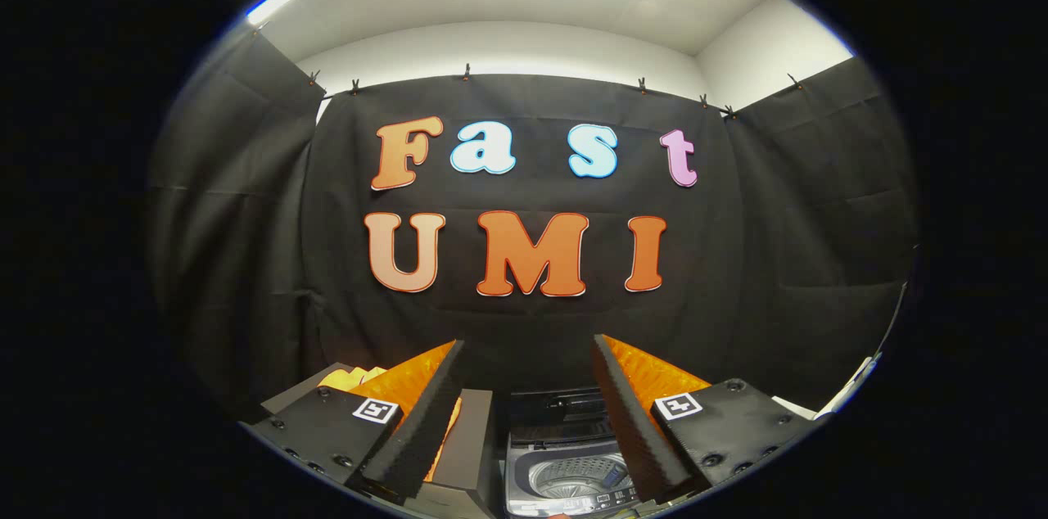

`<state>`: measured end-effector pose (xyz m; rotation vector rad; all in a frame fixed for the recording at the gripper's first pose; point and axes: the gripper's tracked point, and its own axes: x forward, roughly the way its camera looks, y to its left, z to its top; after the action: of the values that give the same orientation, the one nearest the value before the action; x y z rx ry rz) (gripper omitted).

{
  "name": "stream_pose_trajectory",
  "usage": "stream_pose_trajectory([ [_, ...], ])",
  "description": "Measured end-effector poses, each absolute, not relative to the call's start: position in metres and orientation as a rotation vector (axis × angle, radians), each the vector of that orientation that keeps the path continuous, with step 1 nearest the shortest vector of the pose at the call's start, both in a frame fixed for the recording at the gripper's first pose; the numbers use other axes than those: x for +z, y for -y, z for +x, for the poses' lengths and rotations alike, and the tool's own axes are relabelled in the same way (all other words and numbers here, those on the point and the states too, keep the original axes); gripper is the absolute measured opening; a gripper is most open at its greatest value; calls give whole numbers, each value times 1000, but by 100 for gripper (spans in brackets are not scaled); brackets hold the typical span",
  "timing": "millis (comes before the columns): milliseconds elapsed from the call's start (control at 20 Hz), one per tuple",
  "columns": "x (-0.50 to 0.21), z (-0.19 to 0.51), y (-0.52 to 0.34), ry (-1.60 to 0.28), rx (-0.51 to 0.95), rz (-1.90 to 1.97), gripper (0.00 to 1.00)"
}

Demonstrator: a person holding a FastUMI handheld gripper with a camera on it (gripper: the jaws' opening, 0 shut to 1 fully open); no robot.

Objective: Put the clothes into the washing machine and then close the washing machine lid.

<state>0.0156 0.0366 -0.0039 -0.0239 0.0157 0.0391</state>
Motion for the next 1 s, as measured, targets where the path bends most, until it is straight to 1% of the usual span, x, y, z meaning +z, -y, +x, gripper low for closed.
stream_pose_trajectory([
  [400, -19, 41, -113, -48, 121, 34, 98],
  [800, -68, 82, -195, -141, 193, 42, 98],
  [1000, -103, 103, -233, -215, 217, 83, 98],
])
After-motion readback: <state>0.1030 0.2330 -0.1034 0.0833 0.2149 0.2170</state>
